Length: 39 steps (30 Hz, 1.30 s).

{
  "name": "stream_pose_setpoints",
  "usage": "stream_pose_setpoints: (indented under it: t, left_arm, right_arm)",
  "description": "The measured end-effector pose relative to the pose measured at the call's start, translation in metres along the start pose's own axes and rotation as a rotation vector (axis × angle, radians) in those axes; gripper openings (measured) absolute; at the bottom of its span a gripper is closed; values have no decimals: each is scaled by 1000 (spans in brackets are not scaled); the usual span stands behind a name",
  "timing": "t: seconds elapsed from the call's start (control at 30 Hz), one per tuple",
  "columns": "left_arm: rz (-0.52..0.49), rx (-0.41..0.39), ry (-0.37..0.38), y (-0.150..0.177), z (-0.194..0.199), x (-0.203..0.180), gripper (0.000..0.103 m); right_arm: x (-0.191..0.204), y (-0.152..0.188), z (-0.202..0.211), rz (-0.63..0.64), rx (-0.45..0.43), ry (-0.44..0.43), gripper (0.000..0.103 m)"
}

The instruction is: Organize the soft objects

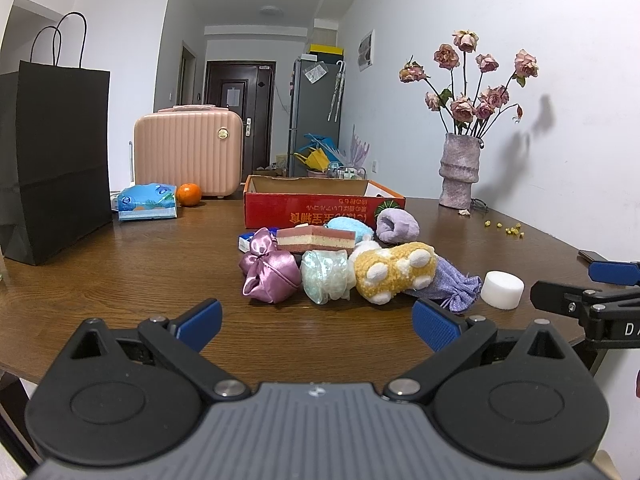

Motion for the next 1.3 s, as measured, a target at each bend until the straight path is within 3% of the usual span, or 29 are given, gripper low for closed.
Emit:
stream_pose_setpoints:
  t: [0.47, 1.3]
  left_arm:
    - [6, 45, 12, -4, -32, 3, 103]
    - [45, 125, 21, -11, -89, 6, 103]
  right_arm:
    - [-17, -3, -21, -20, 33, 32, 103]
    - [-51, -1, -92, -48, 144, 66, 100]
Point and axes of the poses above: each gripper's, at about its wrist camera, not at the fingertips, and z roughly against the way its jaws point, x to its left, y to its underside, the point moved 7 cm from there along -z, roughly the way its jaws point, and after that the axes turned 9 degrees about x, right-handed, at the moved point
